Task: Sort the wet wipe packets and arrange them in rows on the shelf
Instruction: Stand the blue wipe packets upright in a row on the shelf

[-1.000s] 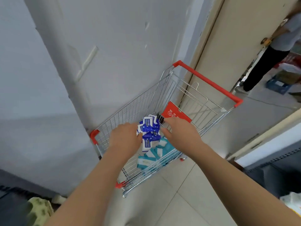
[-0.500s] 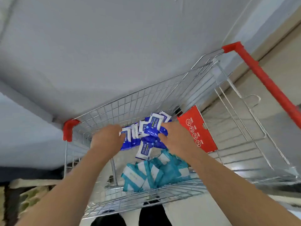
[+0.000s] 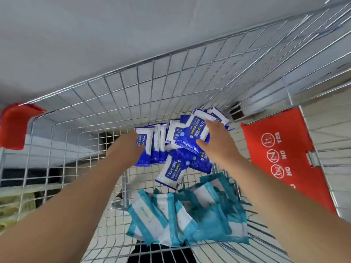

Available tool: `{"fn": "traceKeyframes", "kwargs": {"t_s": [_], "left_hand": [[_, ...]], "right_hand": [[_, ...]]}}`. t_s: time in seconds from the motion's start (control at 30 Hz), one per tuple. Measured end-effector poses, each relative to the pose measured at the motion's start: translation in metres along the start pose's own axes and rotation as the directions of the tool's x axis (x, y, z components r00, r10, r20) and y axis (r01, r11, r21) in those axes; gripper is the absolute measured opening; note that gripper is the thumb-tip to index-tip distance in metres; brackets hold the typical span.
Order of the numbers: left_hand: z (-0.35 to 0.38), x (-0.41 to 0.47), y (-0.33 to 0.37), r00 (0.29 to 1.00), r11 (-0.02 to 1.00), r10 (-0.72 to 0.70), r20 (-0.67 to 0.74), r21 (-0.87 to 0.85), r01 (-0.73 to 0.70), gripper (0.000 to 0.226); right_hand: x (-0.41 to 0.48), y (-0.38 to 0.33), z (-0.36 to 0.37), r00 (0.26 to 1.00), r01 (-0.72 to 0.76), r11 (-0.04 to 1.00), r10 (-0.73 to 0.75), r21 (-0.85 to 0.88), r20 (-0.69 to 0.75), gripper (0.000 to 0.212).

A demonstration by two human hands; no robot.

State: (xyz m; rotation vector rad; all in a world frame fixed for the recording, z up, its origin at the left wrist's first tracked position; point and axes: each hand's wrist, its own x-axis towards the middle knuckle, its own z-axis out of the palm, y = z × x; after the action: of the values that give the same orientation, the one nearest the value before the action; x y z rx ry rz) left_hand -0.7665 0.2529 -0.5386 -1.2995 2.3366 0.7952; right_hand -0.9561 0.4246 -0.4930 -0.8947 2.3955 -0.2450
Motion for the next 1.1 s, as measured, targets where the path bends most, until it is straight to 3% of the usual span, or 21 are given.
{"fn": "traceKeyframes", "kwargs": {"t_s": [0.2, 0.33, 0.4, 0.5, 0.6, 0.67, 0.9, 1.1], "left_hand": [[0.042, 0.045, -0.012, 0.991, 0.976, -0.131, 0.041, -0.17, 0.136, 0.058], [0.053, 0.056, -0.017, 0.984, 0.932, -0.167, 0.055, -0.318, 0.176, 0.068], [0.049, 0.053, -0.022, 0.981, 0.894, -0.182, 0.061, -0.405, 0.191, 0.049], [0.036, 0.042, -0.031, 0.979, 0.8, -0.192, 0.07, -0.567, 0.197, 0.017], [0.027, 0.028, -0.034, 0.971, 0.614, -0.172, 0.167, -0.753, 0.238, 0.004], [0.028, 0.021, -0.029, 0.961, 0.566, -0.157, 0.226, -0.777, 0.275, 0.002], [0.045, 0.027, 0.005, 0.982, 0.763, -0.107, 0.157, -0.62, 0.182, 0.015], [0.044, 0.028, -0.001, 0.97, 0.777, -0.232, 0.071, -0.586, 0.229, 0.042]], "right_hand": [[0.046, 0.011, 0.03, 0.991, -0.052, 0.998, 0.054, 0.022, -0.122, 0.091], [0.051, 0.01, 0.033, 0.986, -0.081, 0.951, 0.12, 0.299, -0.115, 0.104], [0.047, 0.009, 0.032, 0.98, -0.105, 0.899, 0.167, 0.426, -0.112, 0.105], [0.038, 0.01, 0.031, 0.97, -0.091, 0.868, 0.188, 0.488, -0.153, 0.085], [0.029, 0.016, 0.027, 0.955, -0.085, 0.855, 0.217, 0.512, -0.203, 0.073], [0.024, 0.016, 0.025, 0.957, -0.082, 0.858, 0.209, 0.507, -0.199, 0.068], [0.031, 0.008, 0.028, 0.982, -0.032, 0.932, 0.098, 0.362, -0.164, 0.036], [0.053, -0.005, 0.046, 0.994, 0.066, 0.998, -0.063, 0.024, -0.095, 0.035]]}}
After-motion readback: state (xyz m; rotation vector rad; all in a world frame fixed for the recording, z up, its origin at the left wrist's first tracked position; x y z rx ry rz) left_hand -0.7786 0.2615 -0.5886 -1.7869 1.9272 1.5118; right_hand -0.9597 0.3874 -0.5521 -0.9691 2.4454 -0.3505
